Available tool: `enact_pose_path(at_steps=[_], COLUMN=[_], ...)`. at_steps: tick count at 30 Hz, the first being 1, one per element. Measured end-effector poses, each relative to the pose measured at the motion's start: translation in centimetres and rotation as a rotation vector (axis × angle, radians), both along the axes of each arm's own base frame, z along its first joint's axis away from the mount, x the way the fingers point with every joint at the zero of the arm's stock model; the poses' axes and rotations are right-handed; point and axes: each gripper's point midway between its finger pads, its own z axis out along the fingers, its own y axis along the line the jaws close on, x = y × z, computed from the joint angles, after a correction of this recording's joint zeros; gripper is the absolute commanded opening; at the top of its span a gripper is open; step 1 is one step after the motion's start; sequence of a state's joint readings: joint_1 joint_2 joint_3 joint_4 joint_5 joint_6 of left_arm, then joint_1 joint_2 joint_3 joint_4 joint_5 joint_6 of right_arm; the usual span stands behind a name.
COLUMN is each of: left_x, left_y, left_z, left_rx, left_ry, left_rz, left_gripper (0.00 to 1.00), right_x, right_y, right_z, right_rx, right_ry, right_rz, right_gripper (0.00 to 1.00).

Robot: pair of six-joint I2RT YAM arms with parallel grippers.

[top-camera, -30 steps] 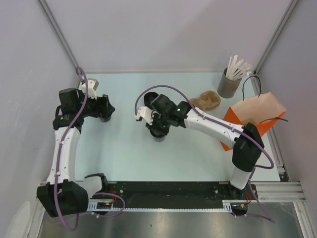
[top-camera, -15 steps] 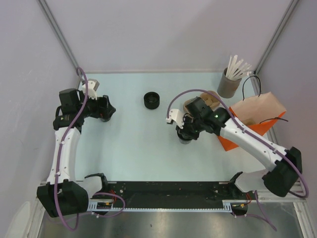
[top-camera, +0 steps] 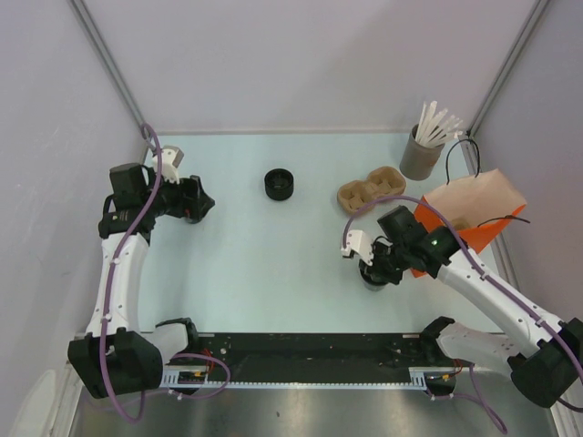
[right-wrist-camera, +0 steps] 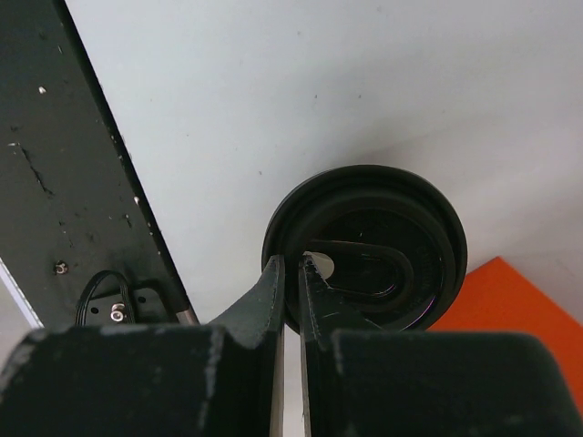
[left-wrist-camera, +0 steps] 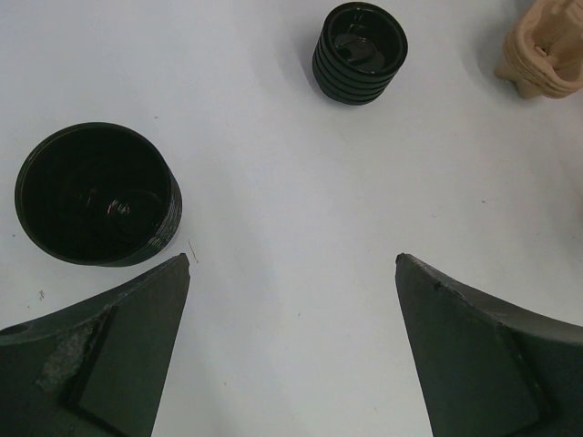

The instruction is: Pack the takeout coffee

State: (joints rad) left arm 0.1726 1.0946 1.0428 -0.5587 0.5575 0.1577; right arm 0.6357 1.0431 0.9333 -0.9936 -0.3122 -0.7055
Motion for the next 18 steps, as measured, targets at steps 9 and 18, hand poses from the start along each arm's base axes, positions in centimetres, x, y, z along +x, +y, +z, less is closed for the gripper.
enact_pose_path(at_steps=[9,18], left_x=[0.1,0.1], left_y=[-0.1,-0.3], left_z=[-0.1,-0.2], left_rx=[-0.003,-0.014], left_ry=[0.002,0.007], left_rz=[-0.004,-0.018], left_gripper=[1.0,1.0], right_x=[-0.7,-0.8], right_y=[-1.1,-1.2], right_z=[-1.7,-1.9], right_rx=[-0.024,-0.022], right_ry=[0.022,0.022], right_rz=[-0.014,-0.015], right_gripper=[0.03,0.29])
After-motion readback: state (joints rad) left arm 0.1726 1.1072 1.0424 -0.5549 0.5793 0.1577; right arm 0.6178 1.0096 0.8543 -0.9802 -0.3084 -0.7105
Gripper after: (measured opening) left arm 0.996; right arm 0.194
